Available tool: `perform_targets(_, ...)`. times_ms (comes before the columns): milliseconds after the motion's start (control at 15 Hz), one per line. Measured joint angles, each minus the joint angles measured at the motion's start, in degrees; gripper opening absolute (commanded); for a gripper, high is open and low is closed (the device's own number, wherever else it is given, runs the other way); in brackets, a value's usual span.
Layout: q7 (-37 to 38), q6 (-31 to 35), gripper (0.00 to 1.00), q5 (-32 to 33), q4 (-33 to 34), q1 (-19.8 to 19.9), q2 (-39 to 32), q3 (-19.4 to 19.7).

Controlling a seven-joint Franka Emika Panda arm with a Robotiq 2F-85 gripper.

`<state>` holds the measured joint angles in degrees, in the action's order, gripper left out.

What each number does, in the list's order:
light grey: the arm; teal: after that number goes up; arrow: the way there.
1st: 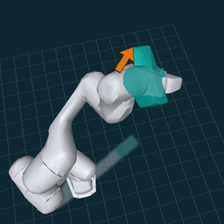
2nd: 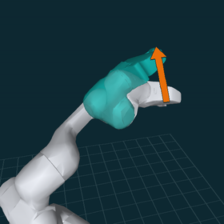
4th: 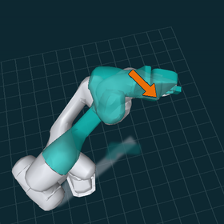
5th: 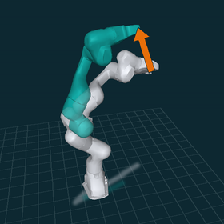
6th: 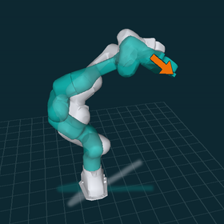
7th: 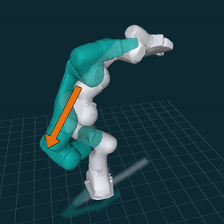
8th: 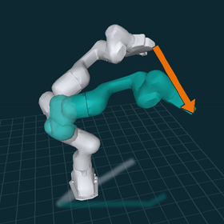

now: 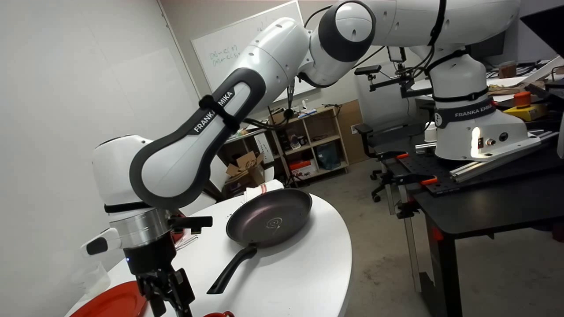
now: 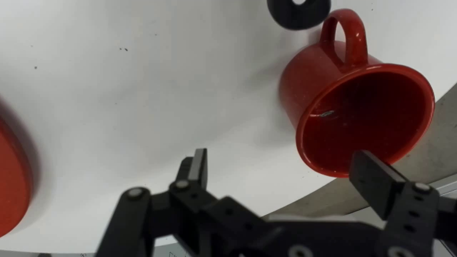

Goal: Move the red mug to the right side of the table

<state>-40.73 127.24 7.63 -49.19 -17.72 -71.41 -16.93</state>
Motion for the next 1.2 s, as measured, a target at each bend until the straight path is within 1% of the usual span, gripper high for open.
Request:
perform_targets(600,0.13,0.07,1.0,-0.02,0.05,0.45,-1.32,-0.19)
perform_targets(1000,0.15,0.22,1.0,-0.5,0.01,0.9,-3.6,-1.32)
perform_targets(1067,0.15,0.28,0.93,-0.56,0.01,0.97,-3.93,-1.55)
perform_targets(1133,0.15,0.35,0.78,-0.6,0.01,1.04,-4.18,-1.76)
perform_targets(1200,0.15,0.44,0.68,-0.62,0.01,1.09,-4.34,-1.9)
